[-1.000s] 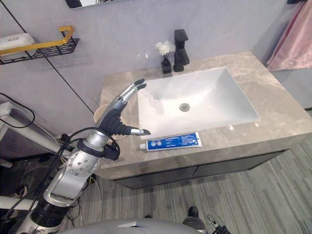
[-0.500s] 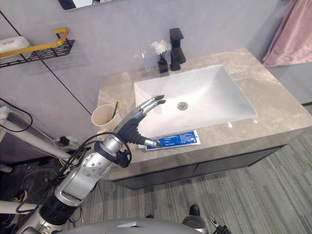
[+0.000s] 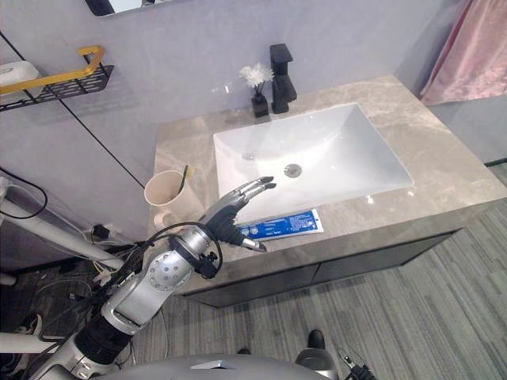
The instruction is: Organize washtable
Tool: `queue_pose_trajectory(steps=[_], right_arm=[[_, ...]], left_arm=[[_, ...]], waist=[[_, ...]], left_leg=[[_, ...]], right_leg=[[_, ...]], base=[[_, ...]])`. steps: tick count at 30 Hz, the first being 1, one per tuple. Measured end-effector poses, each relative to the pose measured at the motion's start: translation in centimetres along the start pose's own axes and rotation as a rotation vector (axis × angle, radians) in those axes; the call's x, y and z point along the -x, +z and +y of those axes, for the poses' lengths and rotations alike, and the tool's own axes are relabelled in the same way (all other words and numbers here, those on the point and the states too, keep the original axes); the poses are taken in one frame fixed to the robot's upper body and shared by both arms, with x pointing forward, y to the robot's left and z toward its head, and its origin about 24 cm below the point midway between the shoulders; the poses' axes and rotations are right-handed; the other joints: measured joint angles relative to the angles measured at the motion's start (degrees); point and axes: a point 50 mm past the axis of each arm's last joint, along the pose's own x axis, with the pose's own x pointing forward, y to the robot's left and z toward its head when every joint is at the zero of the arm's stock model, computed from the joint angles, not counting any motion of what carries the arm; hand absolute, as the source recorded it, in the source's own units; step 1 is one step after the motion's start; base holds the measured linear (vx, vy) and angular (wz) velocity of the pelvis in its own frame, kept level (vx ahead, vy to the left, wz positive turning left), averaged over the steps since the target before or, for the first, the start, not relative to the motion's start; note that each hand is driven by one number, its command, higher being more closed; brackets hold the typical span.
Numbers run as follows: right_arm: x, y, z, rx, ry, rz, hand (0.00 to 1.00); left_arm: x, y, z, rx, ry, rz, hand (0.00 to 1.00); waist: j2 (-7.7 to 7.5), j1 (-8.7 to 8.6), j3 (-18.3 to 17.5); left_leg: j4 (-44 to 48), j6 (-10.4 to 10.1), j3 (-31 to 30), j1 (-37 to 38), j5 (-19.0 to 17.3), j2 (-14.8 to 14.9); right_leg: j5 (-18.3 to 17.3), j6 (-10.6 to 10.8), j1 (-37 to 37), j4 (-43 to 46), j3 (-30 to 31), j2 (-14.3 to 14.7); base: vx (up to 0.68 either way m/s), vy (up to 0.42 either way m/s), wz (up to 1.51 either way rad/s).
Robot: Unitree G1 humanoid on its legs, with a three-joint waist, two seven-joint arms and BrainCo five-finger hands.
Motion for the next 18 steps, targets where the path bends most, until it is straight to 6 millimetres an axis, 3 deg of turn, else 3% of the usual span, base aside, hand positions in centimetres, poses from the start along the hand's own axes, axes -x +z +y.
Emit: queue_pose_trajectory(steps=[7,13,18], right_arm=[[0.0,0.0,0.0,0.0,-0.001,-0.001,0.0],[0.0,0.5,-0.2,0.003,-0.004,-0.015,0.0],[-0.1,0.9,-0.4,0.007,-0.009,-0.024,0.0]], left_arm=[[0.1,-0.8,-0.3,0.004,-0.011,0.036,0.0],[0.6,-3.1,-1.3,-0.01,-0.054,0.148,0.0],[0.7,-3.3,-1.4,-0.024,-0.06,0.158,0.0]], waist=[[0.02,-0.02,0.0],[0.15,-0.08,0.1],[0.32,-0.07,0.1]], left_leg=[[0.0,0.0,0.0,0.0,0.0,0.0],[0.0,-0.1,0.0,0.3,-0.1,0.1],[-0.2,-0.1,0.2,1.1,-0.4,0.2]], right_leg=[[0.0,0.0,0.1,-0.1,0.0,0.0],[0.6,-0.2,0.6,-0.7,-0.1,0.1],[0.6,-0.2,1.2,-0.8,-0.2,0.1]], base=[[0.0,0.0,0.0],[0.0,0.0,0.0],[0.0,0.001,-0.02]])
